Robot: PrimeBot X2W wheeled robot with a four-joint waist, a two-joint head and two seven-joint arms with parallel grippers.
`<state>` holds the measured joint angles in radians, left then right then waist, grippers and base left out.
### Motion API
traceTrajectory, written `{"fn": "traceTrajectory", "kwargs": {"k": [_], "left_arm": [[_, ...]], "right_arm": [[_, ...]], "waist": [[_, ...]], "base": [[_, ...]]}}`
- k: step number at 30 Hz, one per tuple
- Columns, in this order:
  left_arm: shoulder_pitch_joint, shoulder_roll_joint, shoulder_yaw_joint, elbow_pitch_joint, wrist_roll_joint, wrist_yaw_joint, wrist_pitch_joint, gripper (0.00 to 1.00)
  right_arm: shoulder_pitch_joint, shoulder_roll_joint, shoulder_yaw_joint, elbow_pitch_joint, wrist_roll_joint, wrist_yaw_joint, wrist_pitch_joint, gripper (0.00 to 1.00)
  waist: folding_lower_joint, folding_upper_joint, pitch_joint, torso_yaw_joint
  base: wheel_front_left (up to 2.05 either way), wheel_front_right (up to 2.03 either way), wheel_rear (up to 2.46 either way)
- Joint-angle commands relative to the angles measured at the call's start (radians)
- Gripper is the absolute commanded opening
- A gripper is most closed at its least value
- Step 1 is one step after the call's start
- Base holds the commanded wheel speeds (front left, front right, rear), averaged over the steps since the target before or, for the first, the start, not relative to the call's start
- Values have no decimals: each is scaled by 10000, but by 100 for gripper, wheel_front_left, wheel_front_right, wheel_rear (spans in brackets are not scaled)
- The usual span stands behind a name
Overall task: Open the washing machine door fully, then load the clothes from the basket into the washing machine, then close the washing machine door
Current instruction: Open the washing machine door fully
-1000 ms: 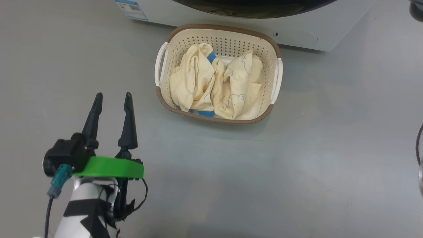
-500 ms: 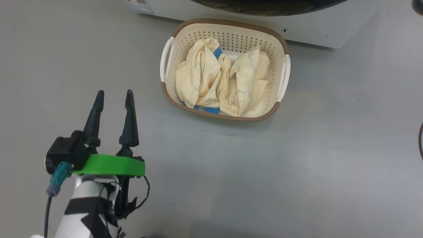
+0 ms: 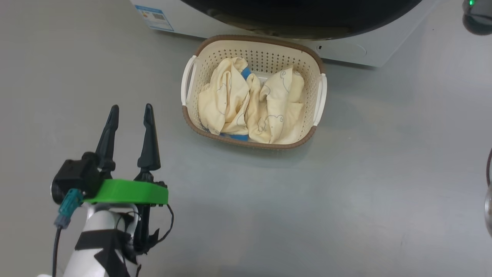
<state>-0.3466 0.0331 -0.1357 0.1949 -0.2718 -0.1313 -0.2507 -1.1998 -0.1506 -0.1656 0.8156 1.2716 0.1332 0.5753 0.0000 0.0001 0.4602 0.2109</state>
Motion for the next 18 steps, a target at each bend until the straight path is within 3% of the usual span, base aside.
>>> {"fn": "traceTrajectory", "kwargs": {"k": [1, 9, 18], "left_arm": [[13, 172, 350, -351, 131, 6, -111, 100], [157, 172, 454, -312, 216, 6, -111, 100], [101, 172, 502, -412, 116, 6, -111, 100]], "right_arm": [[164, 378, 157, -393, 64, -25, 326, 0], [883, 263, -179, -492, -23, -25, 578, 0], [338, 341, -659, -460, -232, -25, 225, 0]], "waist": [[0, -1, -144, -102], [0, -1, -372, -246], [0, -1, 34, -134]], "base": [[0, 0, 0], [0, 0, 0], [0, 0, 0]]}}
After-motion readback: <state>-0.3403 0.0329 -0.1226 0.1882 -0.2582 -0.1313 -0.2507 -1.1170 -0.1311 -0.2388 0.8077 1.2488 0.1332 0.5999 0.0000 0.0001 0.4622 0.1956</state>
